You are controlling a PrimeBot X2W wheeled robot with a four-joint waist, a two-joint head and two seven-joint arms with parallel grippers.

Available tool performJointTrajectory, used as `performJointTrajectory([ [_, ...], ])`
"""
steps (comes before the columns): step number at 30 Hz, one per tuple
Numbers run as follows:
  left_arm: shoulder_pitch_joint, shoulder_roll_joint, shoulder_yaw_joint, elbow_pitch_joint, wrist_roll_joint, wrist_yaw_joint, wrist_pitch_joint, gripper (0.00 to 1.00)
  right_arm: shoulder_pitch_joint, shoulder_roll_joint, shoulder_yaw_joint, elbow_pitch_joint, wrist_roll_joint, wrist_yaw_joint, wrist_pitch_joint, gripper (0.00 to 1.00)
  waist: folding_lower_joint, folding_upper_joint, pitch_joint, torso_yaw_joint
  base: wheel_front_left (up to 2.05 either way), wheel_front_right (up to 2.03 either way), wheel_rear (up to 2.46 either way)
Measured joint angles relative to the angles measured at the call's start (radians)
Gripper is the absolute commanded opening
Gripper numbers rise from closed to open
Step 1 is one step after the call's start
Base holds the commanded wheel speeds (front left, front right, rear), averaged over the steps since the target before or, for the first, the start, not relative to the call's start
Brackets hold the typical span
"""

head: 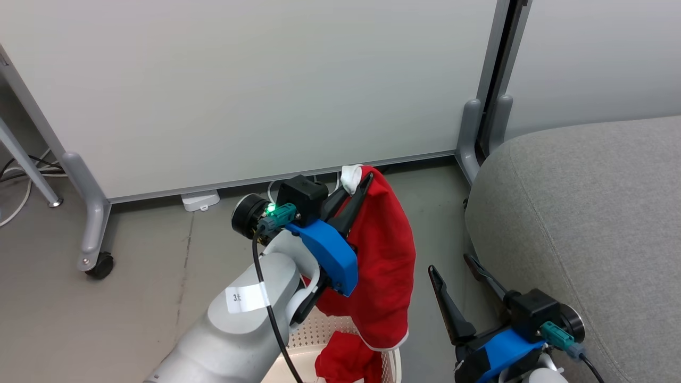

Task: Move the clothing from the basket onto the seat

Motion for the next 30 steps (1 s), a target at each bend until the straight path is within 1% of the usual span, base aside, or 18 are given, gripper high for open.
performJointTrajectory([
  [8,-0.007,0.001,-0.019,0.008,-0.018,0.0,-0.004,0.0,-0.014,0.0,0.003,0.002,-0.005,0.0,0.023,1.0,0.0001,0.0,0.009,0.001,0.0,0.0,0.0],
  [14,-0.011,0.0,-0.042,0.008,-0.031,0.0,-0.004,0.0,-0.095,0.0,0.029,0.046,-0.029,0.0,0.063,1.0,0.0001,0.0,0.019,0.003,0.0,0.0,0.0],
  [21,-0.016,0.0,-0.068,0.002,-0.046,0.0,-0.006,0.0,-0.208,0.0,0.083,0.154,-0.017,0.0,0.085,1.0,0.0002,0.0,0.032,0.009,0.0,0.0,0.0],
  [30,-0.026,-0.001,-0.103,-0.007,-0.067,0.0,-0.006,0.0,-0.35,0.0,0.165,0.321,0.052,0.0,0.085,1.0,0.0002,0.0,0.044,0.023,0.0,0.0,0.0],
])
